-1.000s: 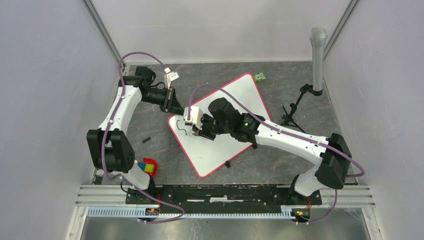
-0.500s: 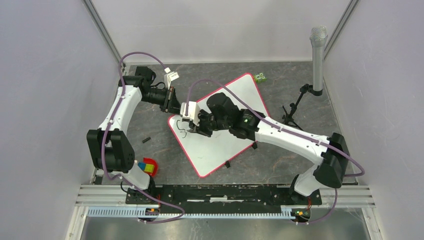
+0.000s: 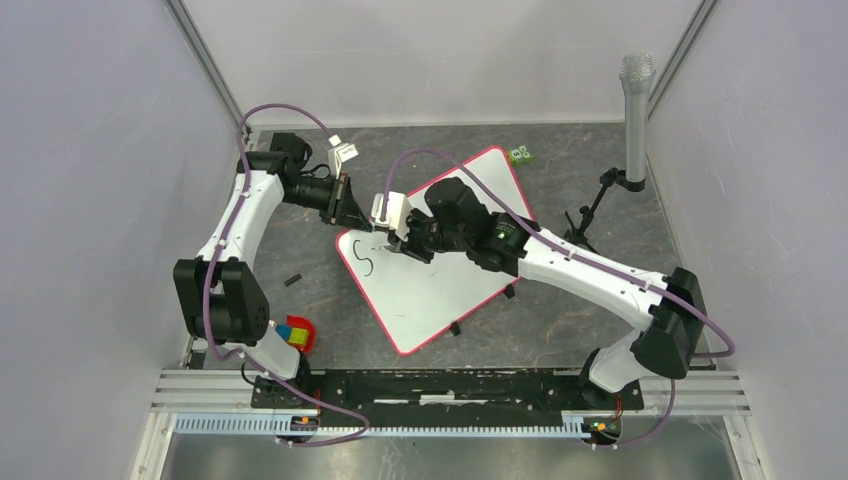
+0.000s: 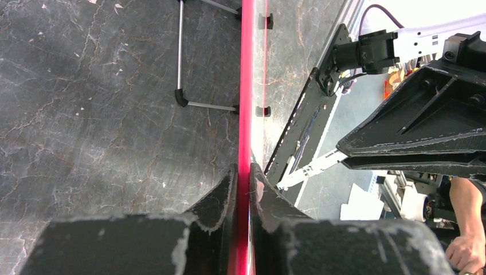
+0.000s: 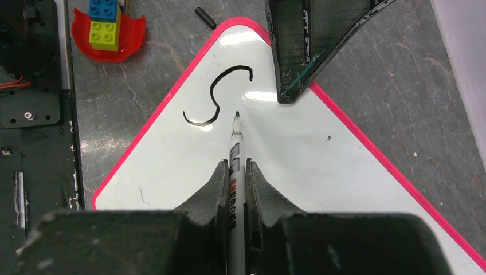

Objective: Write a sentence on the whiteboard

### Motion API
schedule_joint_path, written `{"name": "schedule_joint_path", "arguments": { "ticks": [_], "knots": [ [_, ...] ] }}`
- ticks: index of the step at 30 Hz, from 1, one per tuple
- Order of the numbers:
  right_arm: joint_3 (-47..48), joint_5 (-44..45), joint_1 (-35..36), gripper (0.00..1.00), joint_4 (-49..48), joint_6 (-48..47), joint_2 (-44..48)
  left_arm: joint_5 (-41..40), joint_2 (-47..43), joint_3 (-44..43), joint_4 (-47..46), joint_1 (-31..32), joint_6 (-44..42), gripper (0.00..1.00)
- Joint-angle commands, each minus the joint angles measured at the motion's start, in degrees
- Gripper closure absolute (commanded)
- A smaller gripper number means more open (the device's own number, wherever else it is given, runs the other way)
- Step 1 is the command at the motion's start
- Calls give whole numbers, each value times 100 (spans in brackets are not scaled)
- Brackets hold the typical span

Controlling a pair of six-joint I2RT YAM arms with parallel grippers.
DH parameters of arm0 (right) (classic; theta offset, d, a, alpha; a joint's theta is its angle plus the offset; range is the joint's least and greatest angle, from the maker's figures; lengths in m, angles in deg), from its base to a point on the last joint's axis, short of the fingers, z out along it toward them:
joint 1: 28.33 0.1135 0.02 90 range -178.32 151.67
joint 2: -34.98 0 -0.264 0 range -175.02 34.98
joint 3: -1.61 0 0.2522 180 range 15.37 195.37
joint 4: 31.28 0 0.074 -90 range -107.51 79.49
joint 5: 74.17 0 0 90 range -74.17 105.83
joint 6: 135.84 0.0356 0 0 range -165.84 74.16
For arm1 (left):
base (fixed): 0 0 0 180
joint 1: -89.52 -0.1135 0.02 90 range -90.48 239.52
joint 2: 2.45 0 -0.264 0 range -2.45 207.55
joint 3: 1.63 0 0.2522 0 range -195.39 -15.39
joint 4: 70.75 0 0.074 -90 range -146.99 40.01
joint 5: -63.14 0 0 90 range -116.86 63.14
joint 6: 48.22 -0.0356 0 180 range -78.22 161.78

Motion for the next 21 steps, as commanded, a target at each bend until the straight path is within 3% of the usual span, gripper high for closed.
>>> {"name": "schedule_joint_path", "arguments": {
  "ticks": [1, 15, 21],
  "knots": [
    [-47, 137, 18, 100, -183, -115, -81, -45, -84, -127, 94, 84, -178, 98],
    [-673, 110, 9, 100, -142, -178, 146, -47, -101, -118, 95, 80, -189, 98],
    [-475, 179, 9, 100, -201, -186, 128, -47, -103, -103, 92, 80, -195, 98]
  ]
}}
